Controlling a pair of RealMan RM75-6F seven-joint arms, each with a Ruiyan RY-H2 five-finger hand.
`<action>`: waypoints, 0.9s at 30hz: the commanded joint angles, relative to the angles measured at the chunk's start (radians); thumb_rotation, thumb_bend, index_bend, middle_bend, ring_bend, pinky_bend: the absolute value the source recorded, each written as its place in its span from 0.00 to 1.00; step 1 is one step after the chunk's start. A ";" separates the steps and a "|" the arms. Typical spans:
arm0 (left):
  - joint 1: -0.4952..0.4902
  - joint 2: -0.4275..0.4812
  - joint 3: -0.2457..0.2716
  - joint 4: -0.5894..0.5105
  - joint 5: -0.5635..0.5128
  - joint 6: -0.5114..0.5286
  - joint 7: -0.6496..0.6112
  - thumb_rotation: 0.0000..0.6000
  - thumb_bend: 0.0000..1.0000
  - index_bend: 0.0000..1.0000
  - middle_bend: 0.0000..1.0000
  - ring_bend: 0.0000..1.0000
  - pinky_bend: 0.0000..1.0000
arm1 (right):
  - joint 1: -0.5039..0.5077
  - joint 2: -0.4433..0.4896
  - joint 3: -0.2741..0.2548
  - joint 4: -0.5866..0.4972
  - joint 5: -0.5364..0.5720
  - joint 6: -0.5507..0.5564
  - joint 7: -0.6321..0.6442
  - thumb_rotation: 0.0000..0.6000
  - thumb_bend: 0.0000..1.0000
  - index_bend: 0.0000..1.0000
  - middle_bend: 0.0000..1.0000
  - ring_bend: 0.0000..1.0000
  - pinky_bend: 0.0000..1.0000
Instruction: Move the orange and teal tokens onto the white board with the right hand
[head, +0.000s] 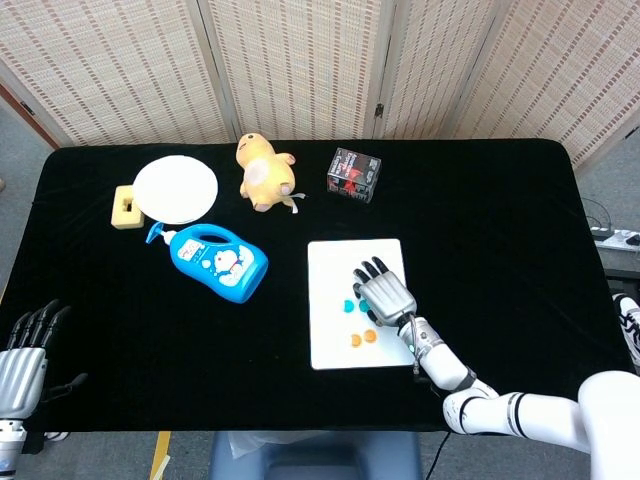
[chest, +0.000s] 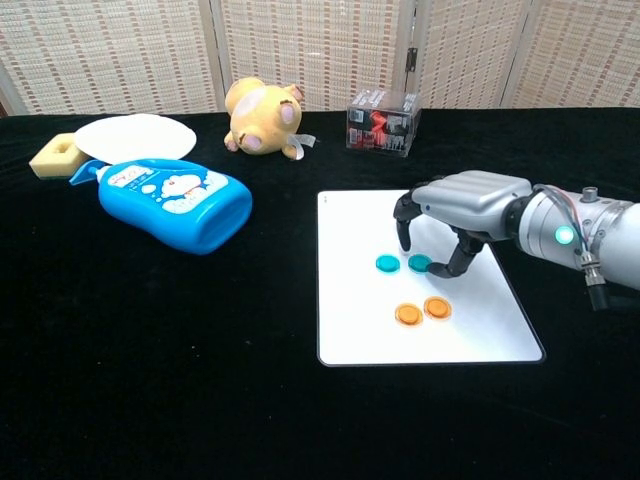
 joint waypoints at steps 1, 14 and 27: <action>0.000 -0.001 0.001 0.003 -0.001 -0.001 -0.002 1.00 0.17 0.00 0.00 0.00 0.00 | -0.001 0.002 -0.002 -0.004 -0.006 0.005 0.007 1.00 0.43 0.33 0.17 0.06 0.00; -0.009 -0.001 -0.011 -0.005 0.005 0.005 0.011 1.00 0.17 0.00 0.00 0.00 0.00 | -0.137 0.161 0.010 -0.126 -0.141 0.259 0.131 1.00 0.43 0.27 0.15 0.06 0.00; -0.023 -0.005 -0.031 -0.056 0.009 0.020 0.056 1.00 0.17 0.00 0.00 0.00 0.00 | -0.441 0.376 -0.099 -0.177 -0.339 0.571 0.411 1.00 0.43 0.00 0.00 0.00 0.00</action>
